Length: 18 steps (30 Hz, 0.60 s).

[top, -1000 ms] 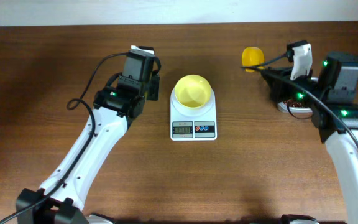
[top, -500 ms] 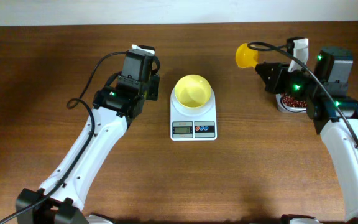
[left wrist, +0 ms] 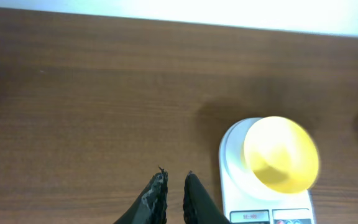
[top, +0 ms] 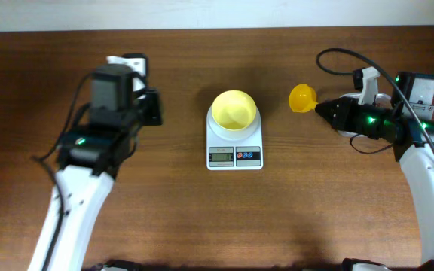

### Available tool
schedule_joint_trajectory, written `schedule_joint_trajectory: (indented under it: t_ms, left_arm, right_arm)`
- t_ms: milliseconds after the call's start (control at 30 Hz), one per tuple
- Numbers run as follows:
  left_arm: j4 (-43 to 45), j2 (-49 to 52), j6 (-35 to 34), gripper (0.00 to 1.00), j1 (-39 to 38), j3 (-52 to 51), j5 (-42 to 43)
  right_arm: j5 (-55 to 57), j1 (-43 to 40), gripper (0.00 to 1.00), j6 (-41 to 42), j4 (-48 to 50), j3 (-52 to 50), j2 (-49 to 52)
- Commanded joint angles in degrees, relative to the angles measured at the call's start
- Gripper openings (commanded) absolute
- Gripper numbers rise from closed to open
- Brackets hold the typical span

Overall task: Scoop item into bowl and weigh 50g on scale
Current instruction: 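Lower the held scoop into the red bean tub with the right gripper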

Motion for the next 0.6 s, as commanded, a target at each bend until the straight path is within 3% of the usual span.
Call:
schedule_joint_trajectory:
  t_ms: [0,133,200,233,267,433,467,533,567]
  left_arm:
    - [-4.7,-3.7,-1.2,0.14,4.6,0.3,8.0]
    - [-8.7,-7.1,4.5,0.15,6.9,0.3,8.3]
    - [-9.0,-8.3,8.1,0.29,6.9,0.3,9.1]
    - [-9.1,-8.5,8.0,0.50,6.9,0.3,9.1]
    - [-9.2,-8.4,8.0,0.99,6.9,0.3,9.1]
    - [-13.0,-7.3,7.6,0.99,6.8,0.2,9.2]
    - [-13.3,-7.3,10.9,0.99,6.8,0.2,9.5]
    - [-16.1,-7.3,28.0,0.99,6.8,0.3,16.2]
    - [-17.8,-7.3,33.4,0.99,6.8,0.3,18.7]
  right_arm:
    - [-0.8,-0.2,0.04,-2.6,-0.1,0.7,0.1]
    - [-0.8,-0.2,0.04,-2.6,-0.9,0.7,0.1]
    - [-1.2,-0.2,0.04,-2.6,-0.9,0.7,0.1]
    - [-1.7,-0.2,0.04,-2.6,-0.9,0.7,0.1]
    - [-2.1,-0.2,0.04,-2.6,-0.9,0.7,0.1]
    - [-2.1,-0.2,0.04,-2.6,-1.3,0.7,0.1]
    - [-2.1,-0.2,0.04,-2.6,-1.8,0.7,0.1]
    - [-2.1,-0.2,0.04,-2.6,-2.5,0.7,0.1]
    - [-2.1,-0.2,0.04,-2.6,-2.6,0.7,0.1]
